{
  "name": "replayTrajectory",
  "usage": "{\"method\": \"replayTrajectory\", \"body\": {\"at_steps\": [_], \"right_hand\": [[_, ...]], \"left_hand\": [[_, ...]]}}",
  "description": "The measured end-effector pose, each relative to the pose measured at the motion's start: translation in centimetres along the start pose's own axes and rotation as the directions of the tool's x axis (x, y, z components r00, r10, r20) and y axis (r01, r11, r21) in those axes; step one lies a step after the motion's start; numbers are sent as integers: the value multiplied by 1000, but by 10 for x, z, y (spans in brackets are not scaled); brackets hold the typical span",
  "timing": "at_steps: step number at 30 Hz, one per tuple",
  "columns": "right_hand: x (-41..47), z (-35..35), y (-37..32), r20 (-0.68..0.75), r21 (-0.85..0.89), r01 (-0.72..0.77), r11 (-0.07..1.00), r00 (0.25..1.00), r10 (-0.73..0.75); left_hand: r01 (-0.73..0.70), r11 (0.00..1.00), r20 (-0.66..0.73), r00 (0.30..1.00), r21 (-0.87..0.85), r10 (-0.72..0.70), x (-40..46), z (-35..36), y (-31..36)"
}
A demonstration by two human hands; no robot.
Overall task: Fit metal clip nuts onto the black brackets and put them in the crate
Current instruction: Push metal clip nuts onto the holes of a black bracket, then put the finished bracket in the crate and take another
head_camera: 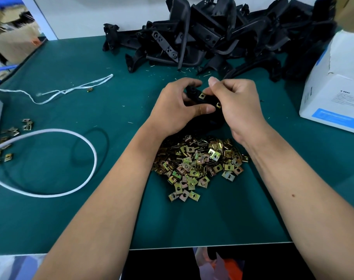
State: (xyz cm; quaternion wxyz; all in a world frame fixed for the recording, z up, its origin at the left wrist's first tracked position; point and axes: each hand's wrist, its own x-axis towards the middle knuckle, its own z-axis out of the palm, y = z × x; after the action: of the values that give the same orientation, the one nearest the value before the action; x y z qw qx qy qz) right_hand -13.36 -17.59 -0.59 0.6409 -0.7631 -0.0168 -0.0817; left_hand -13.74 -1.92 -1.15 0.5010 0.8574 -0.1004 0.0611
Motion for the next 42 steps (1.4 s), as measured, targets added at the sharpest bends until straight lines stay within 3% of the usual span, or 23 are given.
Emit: {"method": "replayTrajectory", "body": {"at_steps": [7,12,17,24,38,42], "right_hand": [[-1,1,1,41,81,-45,996,998,42],[5,-7,4,145,185,-151,971,982,124],[8,-10,13,-4,-114,47,992,999,-48],[8,-18,13,337,-340,380,860,903,-266],[0,-17,5,231,-333,463,821,885,-405],[-17,-52,-6,155,-325,451,831,893,-423]], "left_hand": [[7,1000,2,1000,6,-7,-1,1,1],[-17,1000,-39,999,-12,17,-2,2,-2],[-17,999,-191,981,35,23,2,0,-9],[-17,997,-204,978,71,31,5,-10,-17],[-145,981,-129,978,130,162,5,-22,-6],[-212,966,-82,971,145,225,5,-6,25]]}}
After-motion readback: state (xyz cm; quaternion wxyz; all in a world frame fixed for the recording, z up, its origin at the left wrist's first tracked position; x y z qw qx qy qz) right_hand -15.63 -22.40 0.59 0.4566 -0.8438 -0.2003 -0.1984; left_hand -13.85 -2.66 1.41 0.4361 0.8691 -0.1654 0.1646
